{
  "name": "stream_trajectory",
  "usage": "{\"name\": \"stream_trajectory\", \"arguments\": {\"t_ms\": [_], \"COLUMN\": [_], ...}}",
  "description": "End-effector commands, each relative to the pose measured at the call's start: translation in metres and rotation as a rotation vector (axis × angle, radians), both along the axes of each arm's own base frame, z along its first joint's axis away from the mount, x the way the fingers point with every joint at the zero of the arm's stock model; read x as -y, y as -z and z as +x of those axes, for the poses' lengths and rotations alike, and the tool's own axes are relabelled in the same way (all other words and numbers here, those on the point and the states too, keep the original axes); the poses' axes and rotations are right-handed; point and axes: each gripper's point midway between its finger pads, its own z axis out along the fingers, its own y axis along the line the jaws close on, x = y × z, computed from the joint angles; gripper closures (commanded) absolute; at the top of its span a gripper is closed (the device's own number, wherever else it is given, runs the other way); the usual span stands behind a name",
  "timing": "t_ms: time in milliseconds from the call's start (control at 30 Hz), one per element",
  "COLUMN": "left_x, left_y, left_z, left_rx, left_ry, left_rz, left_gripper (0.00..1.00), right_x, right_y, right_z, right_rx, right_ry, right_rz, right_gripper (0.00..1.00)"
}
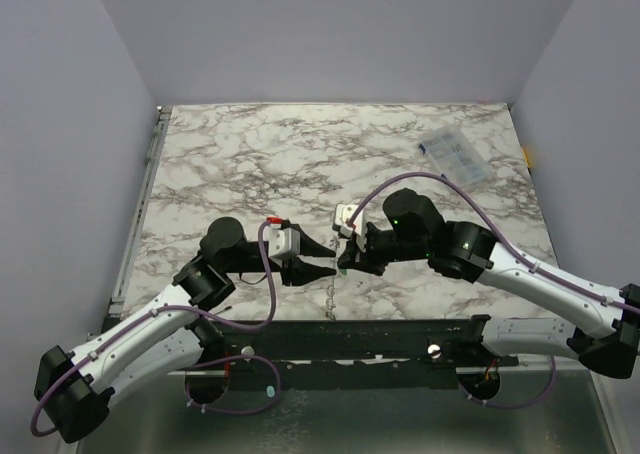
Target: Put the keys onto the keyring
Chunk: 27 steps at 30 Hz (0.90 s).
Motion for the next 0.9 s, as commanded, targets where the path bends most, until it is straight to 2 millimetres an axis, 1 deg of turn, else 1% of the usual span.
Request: {"name": "stream_trajectory", "arguments": {"t_ms": [0, 133, 267, 333, 367, 400, 433, 467, 667, 700, 800, 867], "left_x": [0.002, 0.001, 0.002, 0.002, 0.002, 0.002, 0.002, 0.002, -0.002, -0.003, -0.007, -0.010], "left_y": [0.000, 0.001, 0.003, 0.003, 0.002, 0.002, 0.002, 0.001, -0.010, -0.013, -0.022, -0.027], "left_z": [0.003, 0.005, 0.007, 0.007, 0.007, 0.007, 0.008, 0.008, 0.008, 0.007, 0.005, 0.004], "left_rx": [0.018, 0.022, 0.019, 0.017, 0.017, 0.018, 0.020, 0.020, 0.033, 0.038, 0.053, 0.062], "left_ry": [-0.014, -0.025, -0.033, -0.034, -0.034, -0.035, -0.035, -0.037, -0.060, -0.066, -0.078, -0.088], "left_rz": [0.004, 0.006, 0.010, 0.010, 0.009, 0.009, 0.008, 0.007, -0.021, -0.032, -0.072, -0.093], "left_gripper": [0.59, 0.64, 0.71, 0.77, 0.81, 0.87, 0.96, 1.00, 1.00, 1.00, 1.00, 1.00], "right_x": [-0.008, -0.008, -0.009, -0.009, -0.009, -0.009, -0.009, -0.009, -0.011, -0.011, -0.009, -0.007], "right_y": [-0.018, -0.020, -0.023, -0.025, -0.025, -0.026, -0.026, -0.027, -0.036, -0.035, -0.030, -0.025], "right_z": [-0.004, -0.006, -0.008, -0.009, -0.010, -0.010, -0.011, -0.012, -0.013, -0.013, -0.010, -0.009], "right_rx": [0.016, 0.013, 0.016, 0.016, 0.015, 0.014, 0.012, 0.013, 0.020, 0.021, 0.025, 0.023], "right_ry": [-0.039, -0.043, -0.050, -0.051, -0.055, -0.058, -0.059, -0.062, -0.053, -0.049, -0.024, -0.011], "right_rz": [0.037, 0.044, 0.057, 0.061, 0.065, 0.067, 0.069, 0.074, 0.133, 0.141, 0.152, 0.148], "right_gripper": [0.99, 0.99, 0.99, 0.99, 0.99, 0.99, 0.99, 0.99, 0.99, 0.96, 0.75, 0.69]}}
